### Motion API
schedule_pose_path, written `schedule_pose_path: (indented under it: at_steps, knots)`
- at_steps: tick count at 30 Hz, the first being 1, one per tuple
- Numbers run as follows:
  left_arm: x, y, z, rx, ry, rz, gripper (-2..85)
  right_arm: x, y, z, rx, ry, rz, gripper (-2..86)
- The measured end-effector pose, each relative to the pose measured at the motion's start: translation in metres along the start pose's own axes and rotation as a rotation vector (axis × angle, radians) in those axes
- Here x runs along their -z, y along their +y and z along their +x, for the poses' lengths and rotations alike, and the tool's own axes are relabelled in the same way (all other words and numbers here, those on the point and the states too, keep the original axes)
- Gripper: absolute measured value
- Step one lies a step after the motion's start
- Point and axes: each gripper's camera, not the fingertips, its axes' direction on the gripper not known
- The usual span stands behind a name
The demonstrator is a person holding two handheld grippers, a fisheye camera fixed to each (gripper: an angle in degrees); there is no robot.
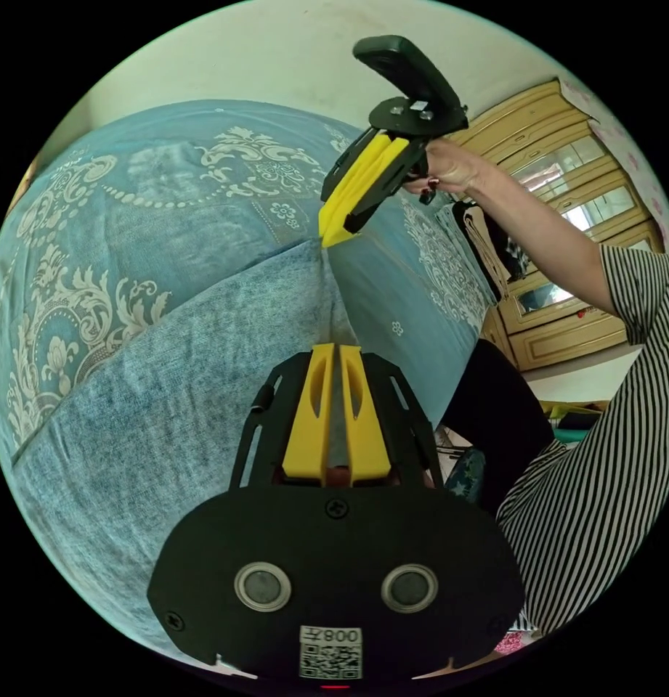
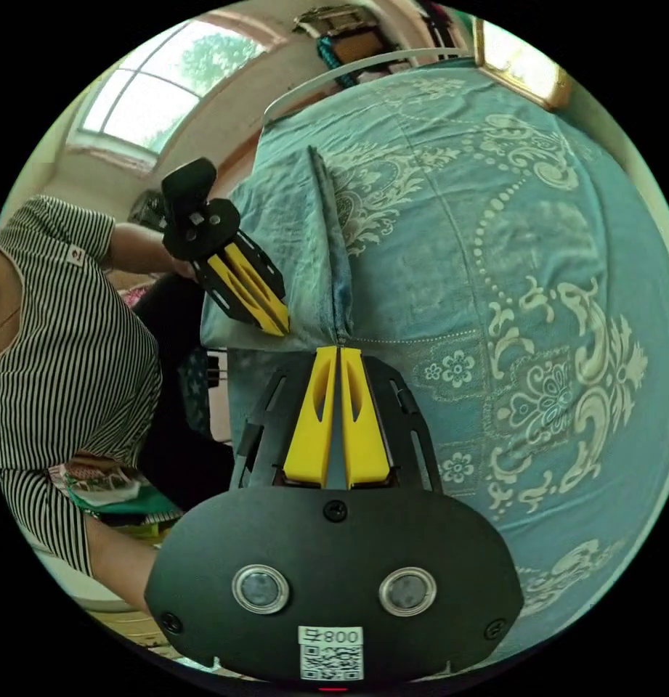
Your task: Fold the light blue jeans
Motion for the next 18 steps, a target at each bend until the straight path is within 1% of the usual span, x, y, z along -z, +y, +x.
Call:
schedule_pose_path:
  at_steps: [2,3,4,6,8,10,11,12,14,15,17,18]
  knots:
    - [-0.004,0.002,0.005,0.012,-0.016,-0.038,0.8,-0.005,-0.001,0.012,-0.050,-0.041,-0.006,0.5]
    - [0.000,0.005,0.010,0.012,-0.022,-0.020,0.6,-0.005,0.004,0.021,-0.146,0.005,0.032,0.3]
    - [0.003,0.007,0.013,0.013,-0.026,-0.005,0.5,-0.003,0.007,0.024,-0.184,0.036,0.059,0.3]
    - [0.019,0.015,0.020,0.029,-0.052,0.094,0.3,0.010,0.025,0.023,-0.242,-0.044,0.236,0.1]
    - [0.025,0.018,0.021,0.056,-0.086,0.143,0.2,0.009,0.030,0.004,-0.243,-0.031,0.340,0.1]
    - [0.021,0.017,0.020,0.089,-0.142,0.143,0.2,-0.008,0.021,-0.019,-0.236,0.032,0.316,0.1]
    - [0.008,0.015,0.017,0.100,-0.175,0.083,0.2,-0.024,0.013,-0.030,-0.238,0.067,0.293,0.1]
    - [-0.007,0.014,0.012,0.124,-0.167,0.007,0.1,-0.043,0.004,-0.033,-0.256,0.107,0.237,0.1]
    - [-0.003,0.018,0.014,0.140,-0.133,0.026,0.1,-0.065,-0.005,-0.029,-0.311,0.158,0.197,0.1]
    - [0.007,0.026,0.021,0.141,-0.165,0.061,0.1,-0.068,-0.004,-0.024,-0.355,0.112,0.242,0.1]
    - [0.024,0.042,0.030,0.149,-0.217,0.111,0.1,-0.067,0.000,-0.021,-0.415,0.061,0.269,0.1]
    - [0.036,0.056,0.033,0.169,-0.265,0.142,0.1,-0.065,0.003,-0.026,-0.434,0.100,0.301,0.1]
